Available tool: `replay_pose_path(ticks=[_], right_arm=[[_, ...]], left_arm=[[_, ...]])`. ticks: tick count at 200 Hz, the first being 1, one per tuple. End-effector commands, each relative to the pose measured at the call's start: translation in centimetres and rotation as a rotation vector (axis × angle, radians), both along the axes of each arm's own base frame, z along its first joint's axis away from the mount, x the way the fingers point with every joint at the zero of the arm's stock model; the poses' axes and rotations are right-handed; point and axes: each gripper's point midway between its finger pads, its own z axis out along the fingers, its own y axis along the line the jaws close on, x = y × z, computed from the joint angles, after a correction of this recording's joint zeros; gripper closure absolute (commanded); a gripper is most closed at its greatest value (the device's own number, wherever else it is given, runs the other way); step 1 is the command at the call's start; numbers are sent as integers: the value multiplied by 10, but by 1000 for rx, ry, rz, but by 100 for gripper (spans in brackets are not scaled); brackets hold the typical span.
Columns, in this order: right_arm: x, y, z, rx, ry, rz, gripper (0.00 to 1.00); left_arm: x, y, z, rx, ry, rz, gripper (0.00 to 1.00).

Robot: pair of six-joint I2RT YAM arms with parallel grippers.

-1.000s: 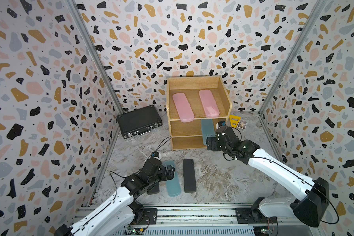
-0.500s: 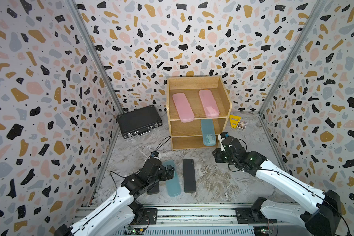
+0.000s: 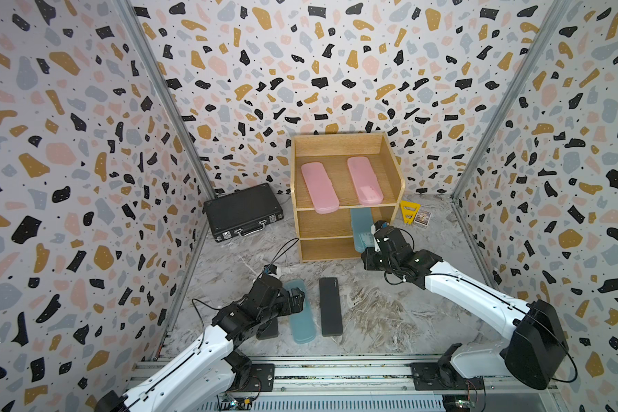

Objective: Place the pencil cases on the shelf according to color
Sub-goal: Place the pencil case on the shelf.

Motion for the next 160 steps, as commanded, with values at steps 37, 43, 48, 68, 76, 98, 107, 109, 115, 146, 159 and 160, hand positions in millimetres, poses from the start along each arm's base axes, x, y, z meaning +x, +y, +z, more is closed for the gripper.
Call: replay_pose_path(ticks=[37,43,48,68,76,98,107,109,115,146,159,160], right_arm=[[32,1,15,8,-63,-18,72],[34,0,15,5,-64,-21,72],[36,0,16,7,-67,-24,72],[41,-1,17,16,-73,-29,71],[42,-1,18,20,-74,-23,69],[33,-1,20,29,-64,-1,49],[26,-3,20,37,-53,8,39],[24,-3,20,40,-51,10,37],[19,-5,19,42,-44,15,34],[-15,-23,6,21,12,31,23],[-31,-32,0,12,40,36,19],[-33,-33,-1,11,41,38,19]], left_arm=[[-6,-1,-10,-9,24,-15,0],[-7,-1,-12,-8,30,-15,0],[-8,-1,-13,-10,33,-16,0],[-12,-1,-20,-9,55,-20,0],[-13,-2,-22,-15,62,-24,0],[-20,-3,-29,-24,93,-37,0],[-23,-3,-33,-28,106,-42,0],[-23,-4,-34,-29,109,-44,0],[-25,-4,-35,-34,117,-47,0],[-32,-6,-39,-58,141,-55,0],[-33,-8,-39,-64,142,-57,0],[-33,-8,-39,-63,142,-58,0]])
